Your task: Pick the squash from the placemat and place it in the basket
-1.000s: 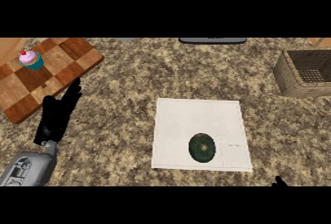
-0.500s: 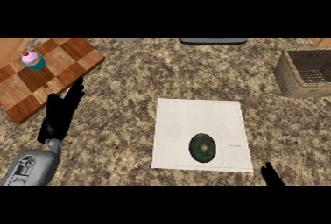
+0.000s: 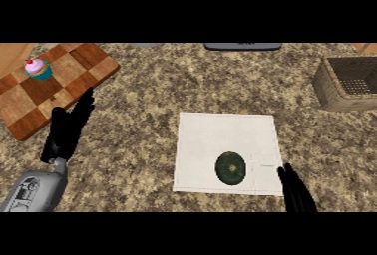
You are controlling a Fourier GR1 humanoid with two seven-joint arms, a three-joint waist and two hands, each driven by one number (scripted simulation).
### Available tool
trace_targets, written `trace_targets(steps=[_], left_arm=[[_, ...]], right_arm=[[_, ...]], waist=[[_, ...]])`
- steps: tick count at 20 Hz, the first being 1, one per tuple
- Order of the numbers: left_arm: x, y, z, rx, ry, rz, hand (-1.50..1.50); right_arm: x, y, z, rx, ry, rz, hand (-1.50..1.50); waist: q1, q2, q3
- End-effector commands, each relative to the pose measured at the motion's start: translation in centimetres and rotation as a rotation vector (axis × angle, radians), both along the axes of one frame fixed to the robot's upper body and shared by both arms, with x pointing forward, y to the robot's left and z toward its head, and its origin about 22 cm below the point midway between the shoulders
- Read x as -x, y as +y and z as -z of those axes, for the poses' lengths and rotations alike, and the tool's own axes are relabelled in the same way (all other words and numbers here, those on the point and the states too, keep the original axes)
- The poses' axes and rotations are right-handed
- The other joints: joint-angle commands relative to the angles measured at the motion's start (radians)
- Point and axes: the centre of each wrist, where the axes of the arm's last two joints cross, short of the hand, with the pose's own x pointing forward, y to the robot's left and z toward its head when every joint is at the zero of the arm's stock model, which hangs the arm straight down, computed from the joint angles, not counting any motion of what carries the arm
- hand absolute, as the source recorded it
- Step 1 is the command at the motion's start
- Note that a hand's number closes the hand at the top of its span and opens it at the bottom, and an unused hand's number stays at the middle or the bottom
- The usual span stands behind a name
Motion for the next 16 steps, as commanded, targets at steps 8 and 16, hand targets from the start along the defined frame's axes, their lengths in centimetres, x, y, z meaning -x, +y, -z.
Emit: trace_targets(steps=[8,16], left_arm=[[-0.8,0.0,0.1,0.003,-0.006,0.005,0.0],[0.2,0.7,0.4,-0.001,0.004,0.007,0.0]], right_arm=[[-4.9,2.7,3.7,0.015,-0.026,-0.011,-1.5],[-6.4,2.1,4.5,0.009,-0.013,-0.031,-1.5]], waist=[[0.0,0.0,0.0],[0.001,0.0,0.0]])
